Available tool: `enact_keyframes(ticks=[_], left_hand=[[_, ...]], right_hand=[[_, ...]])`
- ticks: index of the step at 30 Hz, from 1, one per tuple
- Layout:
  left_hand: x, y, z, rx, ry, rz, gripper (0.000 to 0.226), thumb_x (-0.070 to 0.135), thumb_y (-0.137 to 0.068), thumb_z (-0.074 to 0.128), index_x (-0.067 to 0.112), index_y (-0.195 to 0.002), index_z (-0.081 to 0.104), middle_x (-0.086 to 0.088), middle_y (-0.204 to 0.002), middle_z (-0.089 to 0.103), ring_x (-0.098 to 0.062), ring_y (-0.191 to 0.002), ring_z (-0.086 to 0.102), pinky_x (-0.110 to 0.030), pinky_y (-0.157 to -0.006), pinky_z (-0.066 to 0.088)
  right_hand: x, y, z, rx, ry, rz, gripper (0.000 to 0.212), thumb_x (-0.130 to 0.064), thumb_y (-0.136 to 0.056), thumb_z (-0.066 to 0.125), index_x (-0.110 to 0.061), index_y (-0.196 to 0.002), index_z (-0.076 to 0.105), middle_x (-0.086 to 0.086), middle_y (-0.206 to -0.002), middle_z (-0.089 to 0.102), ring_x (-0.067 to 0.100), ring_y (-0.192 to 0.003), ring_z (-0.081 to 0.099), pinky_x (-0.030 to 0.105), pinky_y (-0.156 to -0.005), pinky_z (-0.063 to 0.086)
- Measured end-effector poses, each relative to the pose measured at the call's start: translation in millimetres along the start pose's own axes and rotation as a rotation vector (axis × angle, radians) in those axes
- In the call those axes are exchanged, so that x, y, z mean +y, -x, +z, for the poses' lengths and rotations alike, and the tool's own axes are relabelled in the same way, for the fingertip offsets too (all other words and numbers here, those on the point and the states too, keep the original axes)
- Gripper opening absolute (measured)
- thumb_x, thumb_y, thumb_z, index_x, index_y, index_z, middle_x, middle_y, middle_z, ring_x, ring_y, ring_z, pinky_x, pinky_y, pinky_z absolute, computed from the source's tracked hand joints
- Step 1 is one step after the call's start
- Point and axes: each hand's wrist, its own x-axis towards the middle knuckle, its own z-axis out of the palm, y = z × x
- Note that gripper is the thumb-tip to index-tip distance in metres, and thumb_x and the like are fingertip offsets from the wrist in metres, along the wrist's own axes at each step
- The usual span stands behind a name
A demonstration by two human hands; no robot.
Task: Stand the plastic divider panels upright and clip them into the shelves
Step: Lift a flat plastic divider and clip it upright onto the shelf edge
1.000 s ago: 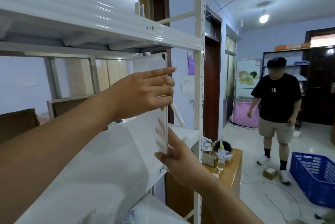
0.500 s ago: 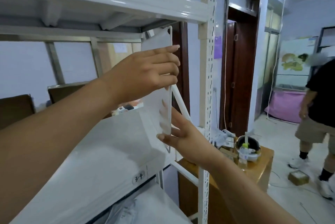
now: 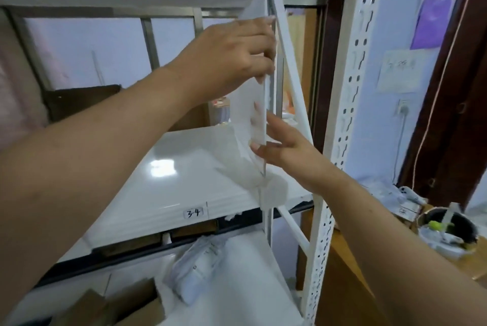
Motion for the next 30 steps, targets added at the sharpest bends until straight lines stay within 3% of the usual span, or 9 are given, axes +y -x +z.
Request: enact_keyframes(ticks=[4, 13, 17, 21, 25, 28, 30], left_hand=[[6, -5, 7, -0.019, -0.008, -0.024, 0.014, 0.007, -0.106, 0.065, 0.007, -0.107, 0.078, -0.016, -0.114, 0.073, -0.033, -0.123, 0.065, -0.052, -0.109, 0.056], [19, -16, 27, 0.037, -0.011, 0.016, 0.020, 0.006, -0.110, 0.061, 0.008, -0.101, 0.079, -0.013, -0.107, 0.073, -0.031, -0.115, 0.069, -0.046, -0.116, 0.051], [20, -16, 28, 0.004, 0.014, 0.032, 0.021, 0.009, -0.113, 0.056, 0.007, -0.107, 0.076, -0.016, -0.115, 0.072, -0.033, -0.127, 0.064, -0.051, -0.104, 0.058], [21, -20, 23, -0.069, 0.048, 0.040, 0.026, 0.008, -0.114, 0.052, -0.001, -0.108, 0.075, -0.023, -0.116, 0.071, -0.039, -0.118, 0.068, -0.053, -0.092, 0.062], [22, -20, 21, -0.106, 0.092, 0.036, 0.032, 0.007, -0.116, 0.046, -0.003, -0.107, 0.075, -0.026, -0.118, 0.070, -0.041, -0.116, 0.067, -0.053, -0.090, 0.061], [25, -18, 21, -0.099, 0.103, 0.016, 0.032, 0.007, -0.116, 0.046, -0.002, -0.109, 0.075, -0.026, -0.119, 0.070, -0.042, -0.118, 0.067, -0.054, -0.090, 0.061], [25, -17, 19, -0.078, 0.108, 0.001, 0.030, 0.007, -0.115, 0.048, -0.002, -0.107, 0.076, -0.024, -0.116, 0.071, -0.041, -0.117, 0.067, -0.054, -0.088, 0.061]], right_hand=[[10, -5, -15, -0.037, -0.018, 0.003, 0.069, -0.017, -0.101, 0.066, -0.054, -0.153, 0.038, -0.018, -0.163, 0.040, 0.017, -0.146, 0.048, 0.054, -0.116, 0.044], [27, -5, -34, -0.069, -0.019, 0.007, 0.072, -0.023, -0.100, 0.068, -0.056, -0.154, 0.034, -0.020, -0.165, 0.036, 0.017, -0.150, 0.042, 0.050, -0.116, 0.045], [32, -3, -32, -0.044, -0.018, 0.002, 0.073, -0.022, -0.101, 0.067, -0.054, -0.156, 0.031, -0.018, -0.163, 0.040, 0.014, -0.146, 0.047, 0.047, -0.116, 0.046], [35, -4, -29, -0.032, -0.016, -0.009, 0.075, -0.023, -0.100, 0.068, -0.053, -0.157, 0.030, -0.019, -0.164, 0.038, 0.020, -0.151, 0.041, 0.052, -0.117, 0.043], [38, -5, -27, -0.021, -0.016, 0.002, 0.078, -0.019, -0.099, 0.069, -0.051, -0.158, 0.029, -0.016, -0.164, 0.039, 0.019, -0.151, 0.041, 0.052, -0.117, 0.044], [38, -5, -27, -0.025, 0.001, -0.002, 0.078, -0.017, -0.099, 0.069, -0.050, -0.158, 0.030, -0.014, -0.163, 0.042, 0.017, -0.147, 0.047, 0.052, -0.116, 0.045], [35, -5, -25, 0.004, 0.050, 0.014, 0.071, -0.027, -0.098, 0.070, -0.047, -0.156, 0.034, -0.012, -0.158, 0.049, 0.016, -0.137, 0.058, 0.051, -0.113, 0.049]])
